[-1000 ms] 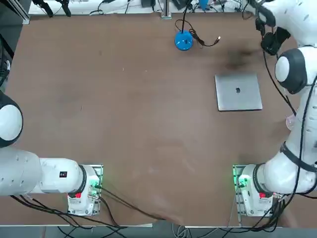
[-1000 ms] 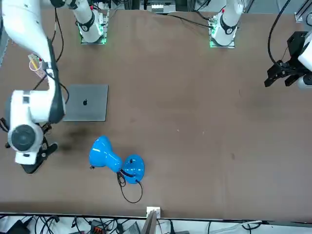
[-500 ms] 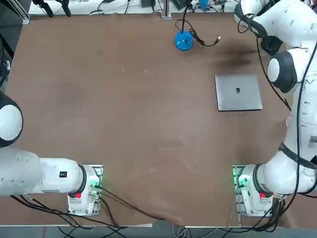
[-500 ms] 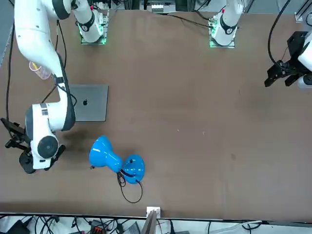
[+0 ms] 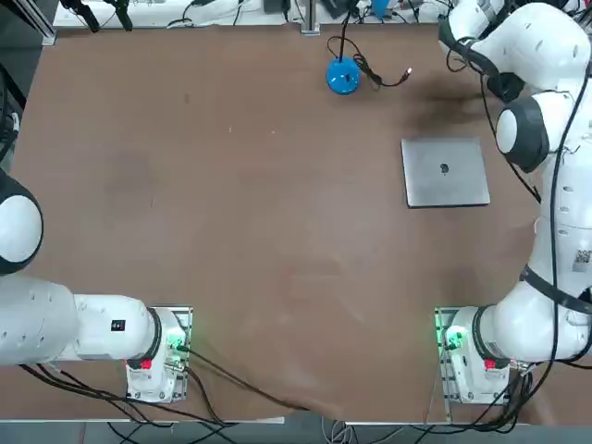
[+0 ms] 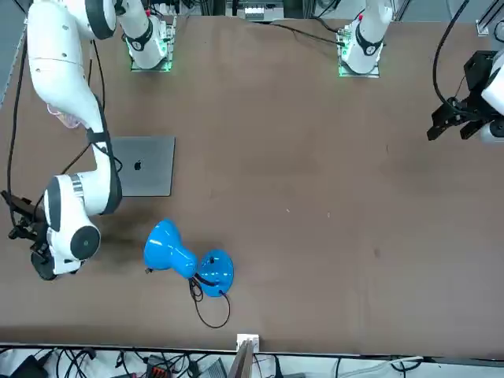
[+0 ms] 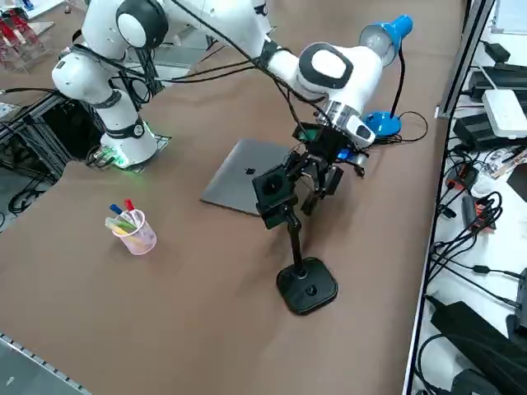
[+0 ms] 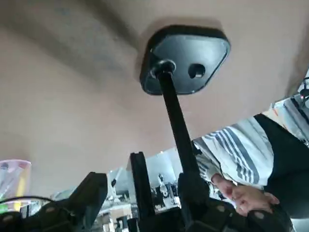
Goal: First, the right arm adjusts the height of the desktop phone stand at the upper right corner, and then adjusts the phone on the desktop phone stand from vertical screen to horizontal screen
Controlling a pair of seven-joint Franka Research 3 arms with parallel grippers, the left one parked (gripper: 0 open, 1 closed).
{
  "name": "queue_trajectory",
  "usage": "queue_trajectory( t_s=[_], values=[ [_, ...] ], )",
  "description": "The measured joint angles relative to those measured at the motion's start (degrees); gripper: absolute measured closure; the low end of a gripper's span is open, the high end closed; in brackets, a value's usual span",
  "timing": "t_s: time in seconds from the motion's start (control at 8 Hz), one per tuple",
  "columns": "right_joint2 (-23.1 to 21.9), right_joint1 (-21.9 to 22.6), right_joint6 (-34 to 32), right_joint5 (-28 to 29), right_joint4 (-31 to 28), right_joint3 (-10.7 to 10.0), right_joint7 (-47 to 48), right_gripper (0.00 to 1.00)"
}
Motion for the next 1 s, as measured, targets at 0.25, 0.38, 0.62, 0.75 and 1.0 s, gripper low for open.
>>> queue_trajectory(
  t_s=[0.25,0.38,0.62,0.75,1.0],
  values=[
    [1.7,-1.0,-0.6,-0.2,0.0,-0.3,-0.1,0.12],
    [2.2,-1.5,-0.6,-0.5,0.0,-0.4,-0.1,0.13],
    [2.6,-2.0,-2.0,-1.2,0.0,-0.5,-0.1,0.13],
    [2.6,-1.9,-2.5,-1.2,0.1,-0.5,-0.2,0.16],
    [2.7,-2.0,-3.2,-1.2,0.1,-0.7,-0.2,0.20]
  ],
)
